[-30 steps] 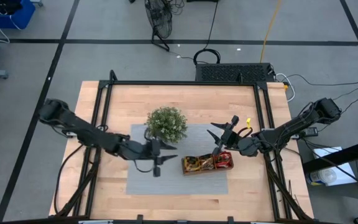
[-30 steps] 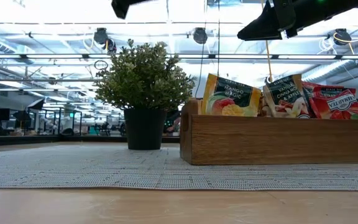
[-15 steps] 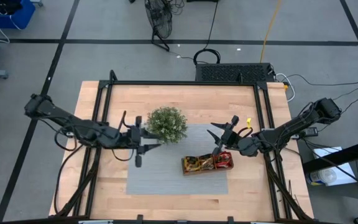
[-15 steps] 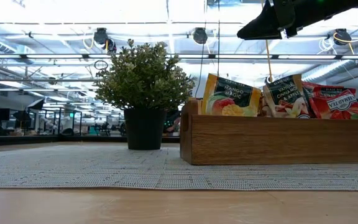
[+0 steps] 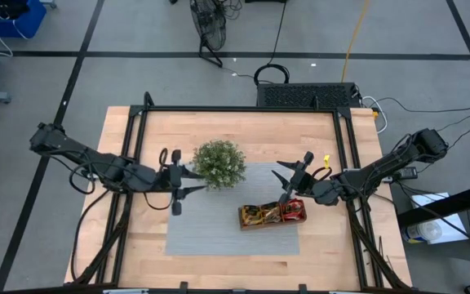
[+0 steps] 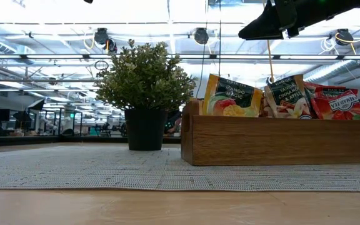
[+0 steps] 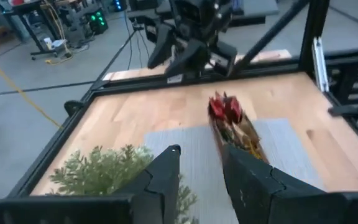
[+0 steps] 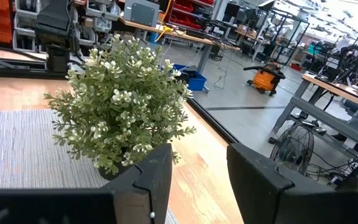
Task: Pick & Place Tea
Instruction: Return to Home Position
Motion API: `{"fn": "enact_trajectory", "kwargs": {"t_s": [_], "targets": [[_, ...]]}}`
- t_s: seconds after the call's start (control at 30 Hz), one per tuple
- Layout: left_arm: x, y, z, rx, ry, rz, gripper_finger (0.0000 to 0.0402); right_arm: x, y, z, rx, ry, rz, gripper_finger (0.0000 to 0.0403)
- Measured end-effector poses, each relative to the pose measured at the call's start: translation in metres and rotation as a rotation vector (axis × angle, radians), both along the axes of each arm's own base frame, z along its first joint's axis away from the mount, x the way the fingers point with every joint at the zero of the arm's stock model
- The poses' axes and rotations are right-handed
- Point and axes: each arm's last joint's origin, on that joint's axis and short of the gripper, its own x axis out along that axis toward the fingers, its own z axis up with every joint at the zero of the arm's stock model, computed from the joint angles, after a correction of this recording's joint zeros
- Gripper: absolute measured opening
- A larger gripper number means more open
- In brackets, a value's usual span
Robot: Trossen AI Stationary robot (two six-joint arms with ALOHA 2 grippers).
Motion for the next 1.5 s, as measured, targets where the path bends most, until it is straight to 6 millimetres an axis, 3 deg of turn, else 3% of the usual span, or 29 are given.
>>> {"fn": "enact_trajectory", "kwargs": {"t_s": [0.17, 0.37, 0.77, 1.0, 1.23, 1.5], "targets": [[-0.009, 0.007, 0.005, -0.008, -0.007, 0.050, 0.0127, 0.000, 0.000, 0.000, -0.005, 0.003, 0.000, 0.0139], [-0.040, 0.021, 0.007, -0.029, -0.030, 0.069, 0.0127, 0.000, 0.000, -0.001, -0.030, 0.029, 0.003, 0.0139], [-0.097, 0.043, -0.053, -0.092, -0.217, 0.029, 0.0127, 0.000, 0.000, -0.001, -0.061, 0.046, 0.009, 0.0139], [-0.124, 0.055, -0.074, -0.133, -0.328, 0.027, 0.0127, 0.000, 0.000, -0.001, -0.061, 0.045, 0.008, 0.0139], [-0.142, 0.061, -0.087, -0.166, -0.375, 0.004, 0.0127, 0.000, 0.000, 0.000, -0.059, 0.038, 0.007, 0.0139], [-0.141, 0.060, -0.090, -0.164, -0.352, -0.029, 0.0127, 0.000, 0.000, 0.001, -0.058, 0.034, 0.004, 0.0139]]}}
